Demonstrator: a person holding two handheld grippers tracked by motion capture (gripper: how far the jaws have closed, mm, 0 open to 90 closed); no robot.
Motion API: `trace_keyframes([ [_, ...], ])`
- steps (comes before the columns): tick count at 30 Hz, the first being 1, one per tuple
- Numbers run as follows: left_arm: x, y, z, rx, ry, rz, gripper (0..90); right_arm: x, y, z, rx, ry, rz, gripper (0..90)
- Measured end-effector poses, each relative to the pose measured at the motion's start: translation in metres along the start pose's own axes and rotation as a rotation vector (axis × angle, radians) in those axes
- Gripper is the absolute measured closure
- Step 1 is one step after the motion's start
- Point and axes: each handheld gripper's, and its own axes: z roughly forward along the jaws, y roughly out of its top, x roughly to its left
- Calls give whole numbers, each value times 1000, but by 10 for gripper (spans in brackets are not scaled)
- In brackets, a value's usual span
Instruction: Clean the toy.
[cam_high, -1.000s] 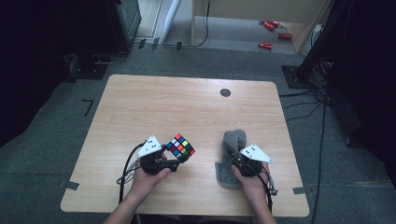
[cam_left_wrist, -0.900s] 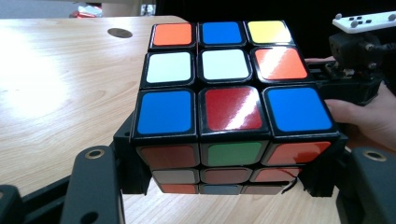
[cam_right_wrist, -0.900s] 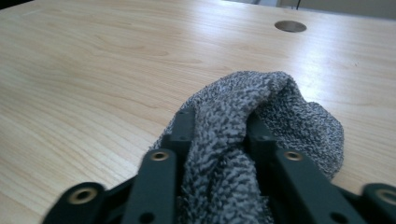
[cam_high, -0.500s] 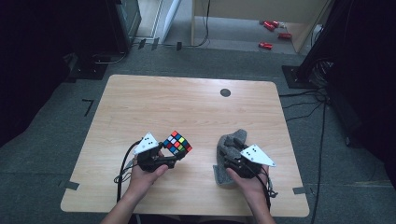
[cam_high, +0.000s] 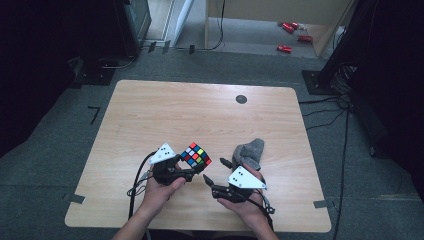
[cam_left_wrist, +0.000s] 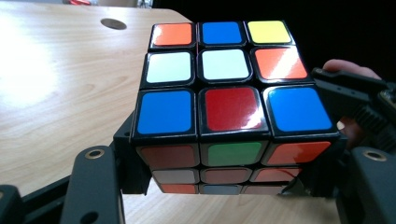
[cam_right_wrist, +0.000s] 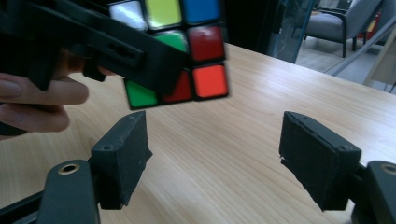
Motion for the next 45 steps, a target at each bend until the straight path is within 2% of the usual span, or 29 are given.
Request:
trace_keyframes([
  [4, -5, -1, 4, 15, -12, -3, 343, 6, -3, 5, -5, 14, 0, 233],
  [7, -7, -3, 8, 22, -39, -27, 343, 9, -4, 8, -4, 22, -14, 234],
  [10, -10, -5, 12, 41, -56, -25, 343, 11, -6, 10, -2, 22, -17, 247],
  [15, -12, -6, 15, 50, -85, -42, 342, 12, -7, 10, -14, -13, -35, 297],
  [18, -10, -6, 15, 54, -95, -66, 341, 13, -7, 9, -20, -32, -67, 325],
  [21, -7, -6, 16, 67, -120, -92, 337, 15, -7, 8, -3, -43, -98, 339],
  [23, -6, -6, 16, 70, -127, -91, 334, 15, -6, 8, 4, -45, -106, 340],
  [27, -4, -3, 13, 46, -135, -90, 306, 14, -6, 7, 17, -42, -114, 340],
  [33, 2, 3, 0, -9, -116, -57, 229, 4, -6, 4, 41, -67, -77, 341],
  [36, 6, 5, -4, -20, -100, -37, 214, -4, -6, 1, 48, -78, -50, 341],
  [39, 7, 3, -6, -25, -70, 11, 207, -12, -4, -3, 53, -96, -16, 342],
  [41, 6, 1, -5, -15, -43, 75, 198, -17, -2, -6, 55, -103, 8, 342],
  [45, -1, -8, 3, -25, 34, 261, 195, -26, 5, -14, 49, -101, 69, 342],
])
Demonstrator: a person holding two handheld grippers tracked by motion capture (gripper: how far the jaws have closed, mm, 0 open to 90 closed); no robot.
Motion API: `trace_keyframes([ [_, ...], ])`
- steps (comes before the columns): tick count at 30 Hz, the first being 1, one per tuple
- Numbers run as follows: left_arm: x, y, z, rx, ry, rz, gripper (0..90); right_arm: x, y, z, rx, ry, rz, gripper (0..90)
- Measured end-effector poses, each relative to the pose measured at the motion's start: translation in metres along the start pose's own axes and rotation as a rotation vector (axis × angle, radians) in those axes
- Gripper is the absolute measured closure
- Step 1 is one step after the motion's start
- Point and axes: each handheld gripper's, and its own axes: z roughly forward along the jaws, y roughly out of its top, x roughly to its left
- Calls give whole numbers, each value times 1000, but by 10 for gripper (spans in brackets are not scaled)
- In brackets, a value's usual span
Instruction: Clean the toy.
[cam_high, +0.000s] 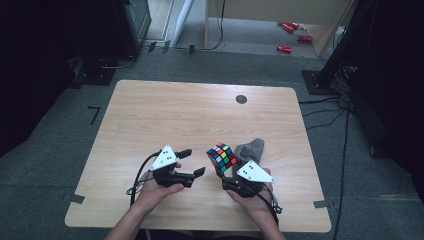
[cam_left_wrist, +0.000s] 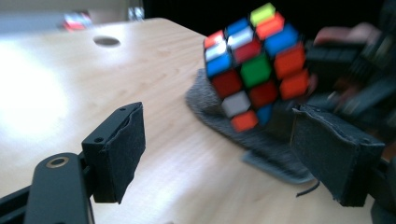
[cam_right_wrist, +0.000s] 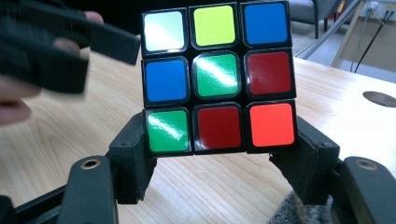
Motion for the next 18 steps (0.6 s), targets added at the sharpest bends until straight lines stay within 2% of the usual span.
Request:
trace_keyframes([
  [2, -3, -3, 3, 8, 22, 65, 199, -2, 4, -3, -5, 9, 22, 342],
  [10, -13, -11, 12, 58, 83, 227, 191, 5, 11, -5, 14, 84, 82, 342],
  [12, -14, -12, 12, 53, 84, 257, 189, 8, 11, -4, 25, 104, 91, 342],
  [14, -17, -14, 13, 45, 96, 307, 180, 11, 12, -3, 34, 127, 106, 342],
  [16, -20, -15, 14, 27, 123, 345, 170, 14, 13, -2, 48, 147, 121, 342],
  [18, -22, -17, 14, 2, 124, 388, 146, 16, 13, -1, 60, 161, 133, 342],
])
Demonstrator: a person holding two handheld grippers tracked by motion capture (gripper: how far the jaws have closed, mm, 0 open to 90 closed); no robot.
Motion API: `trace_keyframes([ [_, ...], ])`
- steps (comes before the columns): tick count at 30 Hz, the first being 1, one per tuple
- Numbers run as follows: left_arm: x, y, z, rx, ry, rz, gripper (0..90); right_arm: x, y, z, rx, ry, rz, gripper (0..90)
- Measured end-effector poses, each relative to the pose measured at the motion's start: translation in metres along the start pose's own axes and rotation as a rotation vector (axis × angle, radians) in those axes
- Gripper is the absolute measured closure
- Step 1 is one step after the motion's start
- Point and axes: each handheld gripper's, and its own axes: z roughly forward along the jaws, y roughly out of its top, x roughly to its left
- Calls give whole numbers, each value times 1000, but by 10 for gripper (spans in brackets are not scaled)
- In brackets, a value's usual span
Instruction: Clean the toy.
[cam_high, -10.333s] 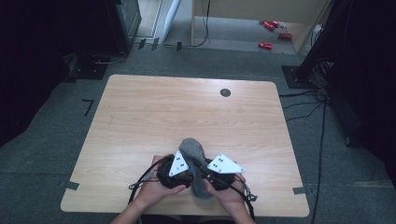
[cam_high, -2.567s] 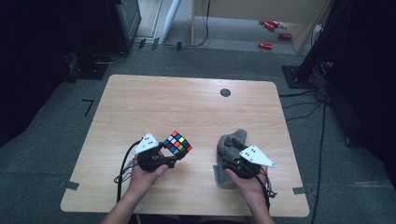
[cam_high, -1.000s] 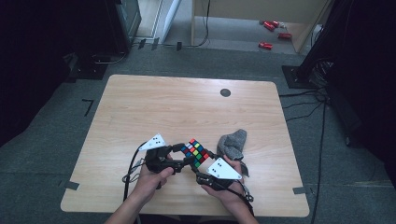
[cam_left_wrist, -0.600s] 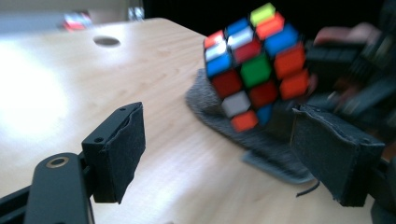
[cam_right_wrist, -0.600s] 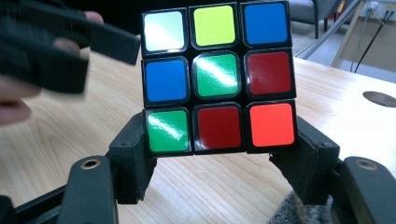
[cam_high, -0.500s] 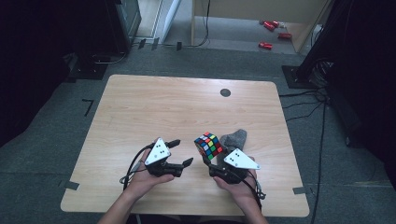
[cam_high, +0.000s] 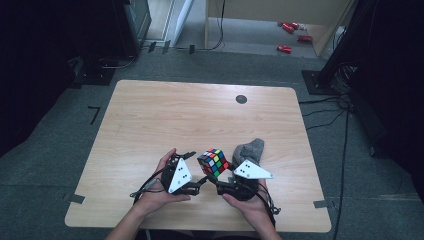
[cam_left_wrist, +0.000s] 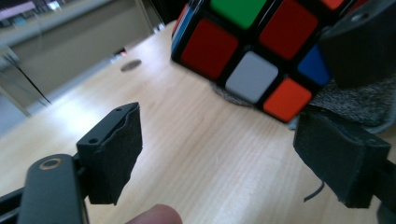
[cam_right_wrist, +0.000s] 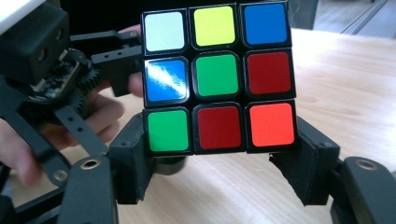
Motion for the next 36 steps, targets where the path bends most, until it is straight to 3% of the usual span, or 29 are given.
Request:
trace_keyframes([
  [4, -4, 0, 0, -24, -4, 48, 146, 1, -1, 3, 28, 18, 34, 342],
  [12, -8, 0, -1, -55, -14, 84, 155, 2, -2, 6, 64, 56, 76, 341],
  [18, -11, -1, -1, -50, -15, 141, 237, 1, -3, 7, 93, 101, 105, 341],
  [23, -12, -2, -3, -53, -11, 169, 311, -8, -4, 9, 111, 157, 189, 339],
  [28, -12, -2, -2, -45, -13, 152, 337, -15, -4, 10, 123, 188, 232, 326],
  [31, -7, -2, -4, -36, -8, 103, 339, -19, -2, 8, 109, 190, 228, 243],
  [35, 0, -3, -5, -10, -10, 36, 343, -30, 3, -3, 70, 158, 193, 202],
  [36, 2, -4, -5, -3, -17, 15, 343, -32, 4, -6, 63, 125, 178, 204],
])
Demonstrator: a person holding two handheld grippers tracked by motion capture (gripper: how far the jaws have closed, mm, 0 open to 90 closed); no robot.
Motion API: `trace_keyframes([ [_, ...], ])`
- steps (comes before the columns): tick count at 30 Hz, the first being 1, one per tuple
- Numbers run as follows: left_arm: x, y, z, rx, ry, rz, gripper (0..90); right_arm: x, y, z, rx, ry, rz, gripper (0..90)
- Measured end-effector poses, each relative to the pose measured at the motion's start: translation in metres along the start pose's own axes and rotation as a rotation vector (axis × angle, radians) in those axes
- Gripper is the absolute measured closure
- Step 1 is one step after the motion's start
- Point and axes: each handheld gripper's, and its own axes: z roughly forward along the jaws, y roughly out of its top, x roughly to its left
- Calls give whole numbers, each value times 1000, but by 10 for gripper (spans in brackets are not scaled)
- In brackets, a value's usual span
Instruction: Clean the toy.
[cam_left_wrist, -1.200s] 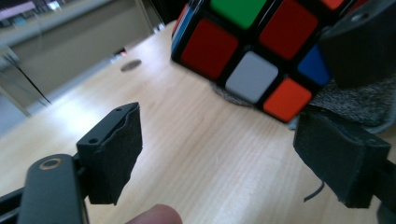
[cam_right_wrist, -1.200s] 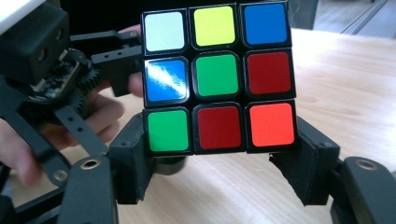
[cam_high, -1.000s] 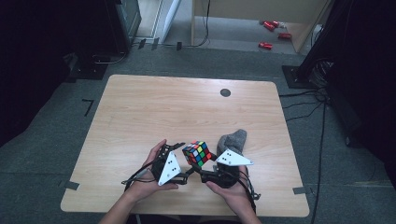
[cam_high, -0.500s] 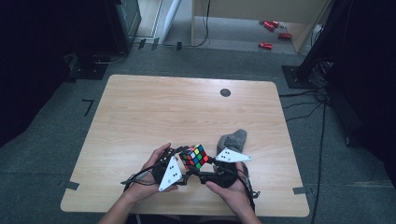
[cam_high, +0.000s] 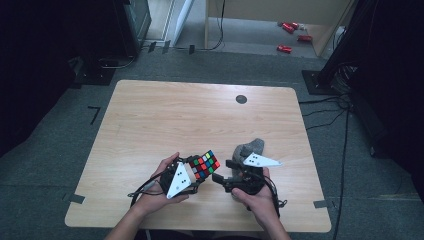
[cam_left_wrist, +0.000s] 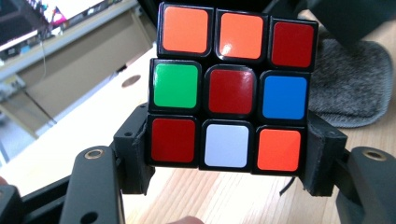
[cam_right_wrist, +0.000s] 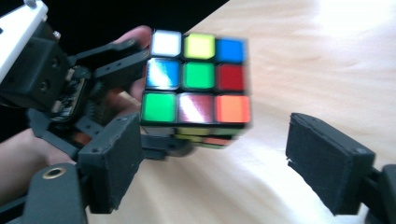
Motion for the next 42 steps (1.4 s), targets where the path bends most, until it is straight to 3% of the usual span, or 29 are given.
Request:
trace_keyframes([
  [7, 10, 0, -3, 24, -46, -127, 343, -20, 0, -16, -40, -151, -68, 222],
  [10, 15, 0, -5, 45, -51, -186, 344, -30, -5, -16, -26, -230, -106, 228],
  [12, 18, 0, -5, 54, -66, -220, 344, -37, -8, -14, -19, -264, -105, 233],
  [15, 17, -2, -6, 73, -61, -209, 345, -49, -12, -11, -21, -291, -70, 226],
  [18, 15, -2, -6, 69, -64, -199, 344, -56, -15, -6, 5, -332, -81, 240],
  [25, 15, -4, -6, 74, -53, -206, 345, -67, -25, 6, 99, -445, -72, 366],
  [28, 20, -4, -8, 50, -110, -259, 346, -68, -28, 9, 131, -447, -60, 377],
  [29, 21, -3, -9, 44, -110, -263, 346, -68, -29, 10, 142, -452, -60, 390],
  [33, 22, -4, -9, 52, -103, -260, 346, -65, -33, 14, 166, -489, -78, 450],
  [37, 22, -5, -11, 19, -160, -248, 347, -65, -35, 13, 170, -506, -103, 564],
  [39, 22, -4, -11, 10, -186, -248, 348, -64, -36, 12, 175, -493, -100, 635],
  [42, 21, -4, -10, 24, -188, -242, 348, -62, -35, 10, 182, -462, -82, 734],
])
